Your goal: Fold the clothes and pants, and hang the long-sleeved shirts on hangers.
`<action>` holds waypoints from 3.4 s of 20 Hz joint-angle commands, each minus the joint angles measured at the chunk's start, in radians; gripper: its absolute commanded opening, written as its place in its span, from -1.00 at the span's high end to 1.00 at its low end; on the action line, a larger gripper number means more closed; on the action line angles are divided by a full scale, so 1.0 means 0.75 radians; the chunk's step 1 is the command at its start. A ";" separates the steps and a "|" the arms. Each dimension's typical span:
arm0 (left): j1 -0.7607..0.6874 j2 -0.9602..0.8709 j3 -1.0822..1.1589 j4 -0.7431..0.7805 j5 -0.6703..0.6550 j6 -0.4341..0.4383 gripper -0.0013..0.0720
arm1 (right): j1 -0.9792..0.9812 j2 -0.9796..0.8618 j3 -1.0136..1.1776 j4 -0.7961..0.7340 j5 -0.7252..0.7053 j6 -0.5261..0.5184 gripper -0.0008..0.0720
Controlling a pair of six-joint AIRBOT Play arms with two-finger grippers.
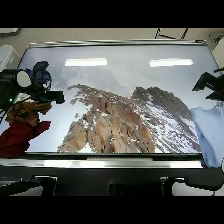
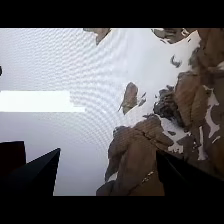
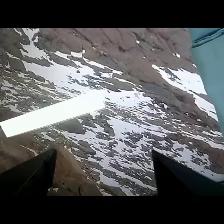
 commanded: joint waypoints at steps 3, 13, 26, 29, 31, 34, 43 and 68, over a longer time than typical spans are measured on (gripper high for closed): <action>-0.001 0.001 -0.001 0.001 0.000 0.000 -0.98 | 0.001 -0.001 -0.001 0.001 0.000 0.000 -0.95; -0.001 0.001 -0.001 0.001 0.000 0.000 -0.98 | 0.001 -0.001 -0.001 0.001 -0.006 0.000 -0.95; 0.132 -0.017 0.173 0.523 -0.281 0.061 -0.99 | 0.001 -0.001 -0.001 0.094 -0.580 0.015 -0.87; 0.503 0.005 0.181 0.486 -0.556 0.004 -1.00 | 0.001 -0.004 -0.001 0.087 -0.605 0.013 -0.83; 0.755 0.079 0.030 0.266 -0.512 -0.012 -1.00 | 0.001 -0.019 -0.001 0.086 -0.561 -0.021 -0.54; 1.017 0.273 -0.357 0.173 -0.184 -0.007 -1.00 | 0.002 -0.059 -0.001 0.089 -0.346 -0.037 -0.57; 1.285 0.094 -0.632 -0.158 0.190 0.301 -1.00 | 0.089 -0.123 -0.005 0.167 -0.027 -0.053 -0.81; 0.435 1.090 -0.051 -1.137 0.692 0.105 0.90 | 0.233 -0.110 -0.004 -0.015 -0.015 -0.157 -0.81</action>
